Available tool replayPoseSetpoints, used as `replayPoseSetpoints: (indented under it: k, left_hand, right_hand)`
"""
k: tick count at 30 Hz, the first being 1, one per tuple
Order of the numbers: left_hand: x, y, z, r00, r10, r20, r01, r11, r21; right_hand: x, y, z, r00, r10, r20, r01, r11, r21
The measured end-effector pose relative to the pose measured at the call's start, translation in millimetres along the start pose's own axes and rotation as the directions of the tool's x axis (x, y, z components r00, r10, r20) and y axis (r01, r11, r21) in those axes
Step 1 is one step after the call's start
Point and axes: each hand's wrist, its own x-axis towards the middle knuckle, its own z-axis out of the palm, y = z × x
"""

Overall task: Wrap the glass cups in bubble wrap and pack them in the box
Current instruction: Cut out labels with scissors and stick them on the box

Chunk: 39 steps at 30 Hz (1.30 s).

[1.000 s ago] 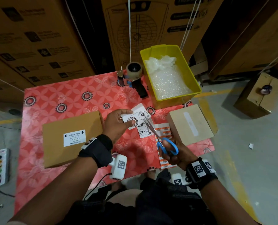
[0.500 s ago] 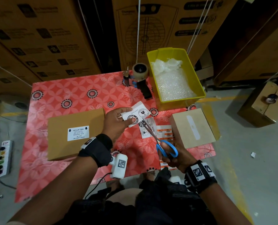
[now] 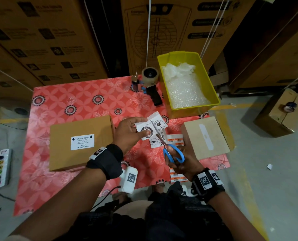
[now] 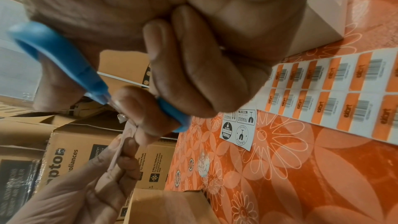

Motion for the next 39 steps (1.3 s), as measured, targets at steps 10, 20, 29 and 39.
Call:
replayPoseSetpoints:
  k: [10,20,29,39]
  left_hand:
    - [3.6,5.0,4.7,1.000,0.007,0.011,-0.008,1.000,0.027]
    - [6.6,9.0,7.3,1.000,0.007,0.019,-0.007,1.000,0.018]
    - [12.1,8.7,6.6,1.000,0.007,0.030,-0.007,1.000,-0.004]
    - [16.6,5.9,8.7,0.998,0.006,0.065,-0.007,1.000,0.028]
  right_hand:
    - [-1.6,1.6,-5.6,1.000,0.008,-0.022,-0.008,1.000,0.006]
    - [2.5,4.4,-5.7,0.998,0.008,-0.065,-0.008,1.000,-0.001]
    - [3.0,5.9,-1.5,0.995,0.024,-0.093,-0.022,1.000,0.013]
    - [2.4,7.3,-1.0,0.995,0.006,-0.098,0.000,0.998,0.062]
